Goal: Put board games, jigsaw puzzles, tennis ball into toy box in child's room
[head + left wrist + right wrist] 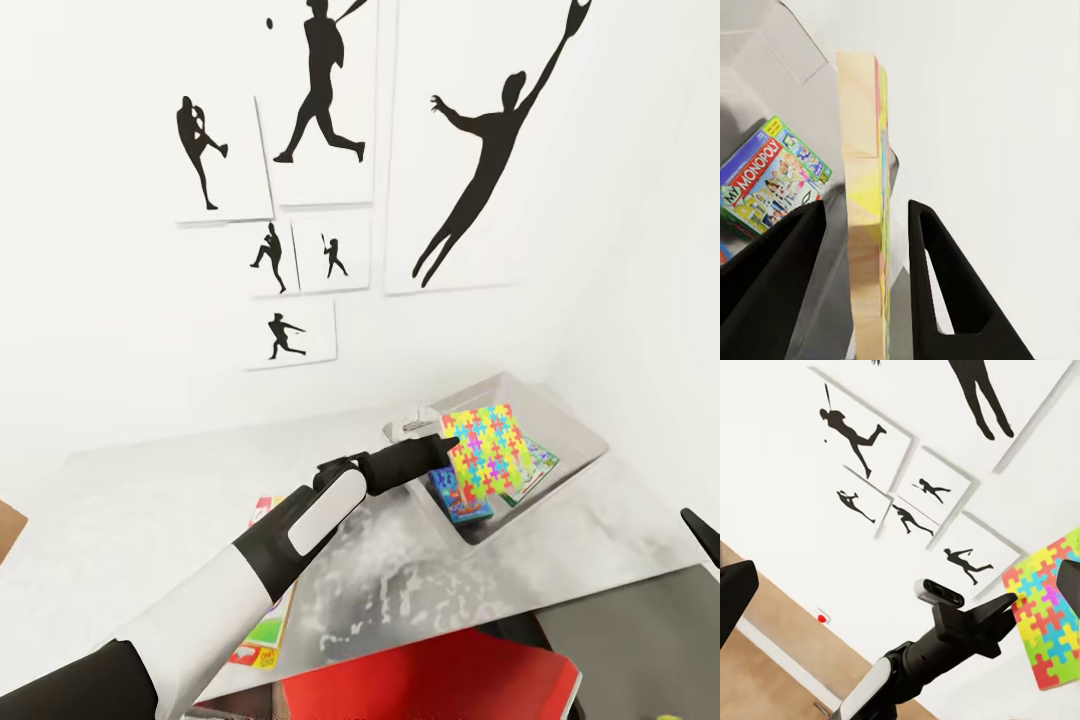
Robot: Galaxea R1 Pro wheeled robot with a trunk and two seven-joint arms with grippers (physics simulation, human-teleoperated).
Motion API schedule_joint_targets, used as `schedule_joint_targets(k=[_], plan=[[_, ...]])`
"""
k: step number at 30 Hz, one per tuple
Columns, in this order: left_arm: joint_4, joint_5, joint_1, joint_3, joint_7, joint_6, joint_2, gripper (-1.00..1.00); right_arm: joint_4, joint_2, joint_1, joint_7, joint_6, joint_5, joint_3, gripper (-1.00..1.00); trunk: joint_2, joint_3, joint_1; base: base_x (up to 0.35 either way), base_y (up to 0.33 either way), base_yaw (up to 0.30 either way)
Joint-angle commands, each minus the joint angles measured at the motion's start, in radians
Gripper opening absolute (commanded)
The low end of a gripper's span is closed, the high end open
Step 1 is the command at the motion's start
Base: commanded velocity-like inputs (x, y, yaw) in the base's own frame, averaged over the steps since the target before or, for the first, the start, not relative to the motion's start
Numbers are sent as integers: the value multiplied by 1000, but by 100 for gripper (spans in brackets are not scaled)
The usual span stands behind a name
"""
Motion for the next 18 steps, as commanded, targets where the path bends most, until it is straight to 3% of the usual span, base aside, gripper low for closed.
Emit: schedule_joint_targets(k=[1,18], plan=[[0,7,-1,0,-1,-5,0,-100,0,0,-1,2,8,-2,-1,100,-2,-4,0,0,0,0],[-1,7,-1,-1,1,-51,0,-100,0,4,-1,0,5,-1,-3,100,-2,-23,0,0,0,0]])
